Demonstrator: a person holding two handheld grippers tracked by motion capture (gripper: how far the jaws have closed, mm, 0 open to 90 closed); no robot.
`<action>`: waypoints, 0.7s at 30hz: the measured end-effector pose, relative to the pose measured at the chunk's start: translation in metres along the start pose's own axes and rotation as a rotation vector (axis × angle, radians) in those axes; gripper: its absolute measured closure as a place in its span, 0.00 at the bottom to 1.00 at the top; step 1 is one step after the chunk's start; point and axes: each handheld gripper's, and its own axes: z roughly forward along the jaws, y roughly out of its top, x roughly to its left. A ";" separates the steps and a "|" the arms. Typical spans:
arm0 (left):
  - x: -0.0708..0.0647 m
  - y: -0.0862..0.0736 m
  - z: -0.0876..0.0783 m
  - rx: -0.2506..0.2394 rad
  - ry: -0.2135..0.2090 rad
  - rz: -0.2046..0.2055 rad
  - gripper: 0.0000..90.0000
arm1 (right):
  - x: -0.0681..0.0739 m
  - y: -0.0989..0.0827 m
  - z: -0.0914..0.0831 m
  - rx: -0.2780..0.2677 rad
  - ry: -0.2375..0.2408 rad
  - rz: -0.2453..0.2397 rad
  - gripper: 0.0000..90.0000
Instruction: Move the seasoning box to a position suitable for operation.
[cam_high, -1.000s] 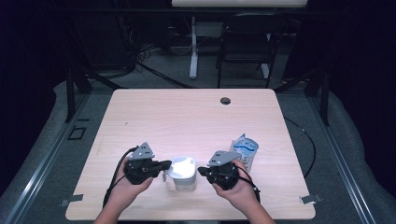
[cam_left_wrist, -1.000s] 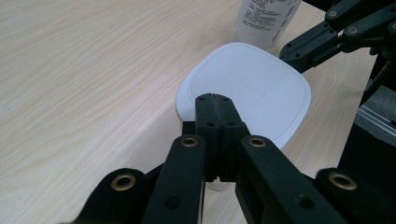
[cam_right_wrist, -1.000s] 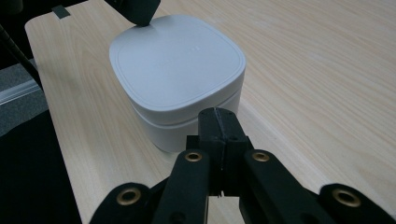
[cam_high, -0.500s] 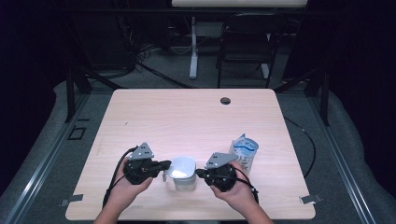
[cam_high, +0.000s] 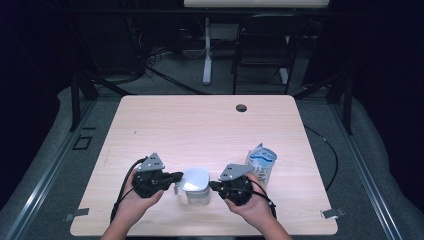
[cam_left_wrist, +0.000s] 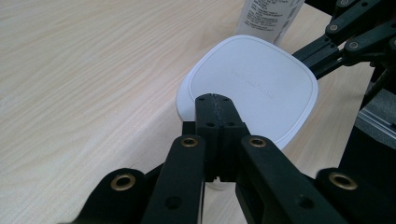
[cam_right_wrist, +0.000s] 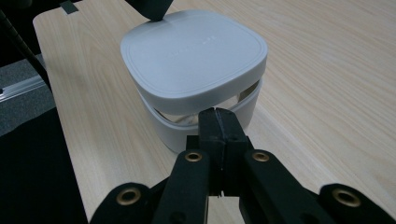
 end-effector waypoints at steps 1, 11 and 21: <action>0.000 0.000 0.000 -0.004 -0.001 -0.003 1.00 | 0.000 0.000 0.000 0.000 0.000 0.000 1.00; 0.002 -0.001 -0.008 -0.015 0.020 -0.004 0.99 | 0.001 0.002 0.000 -0.004 0.001 0.006 1.00; 0.003 -0.001 -0.014 -0.025 0.029 -0.010 0.97 | 0.002 0.005 -0.001 -0.011 -0.003 0.003 1.00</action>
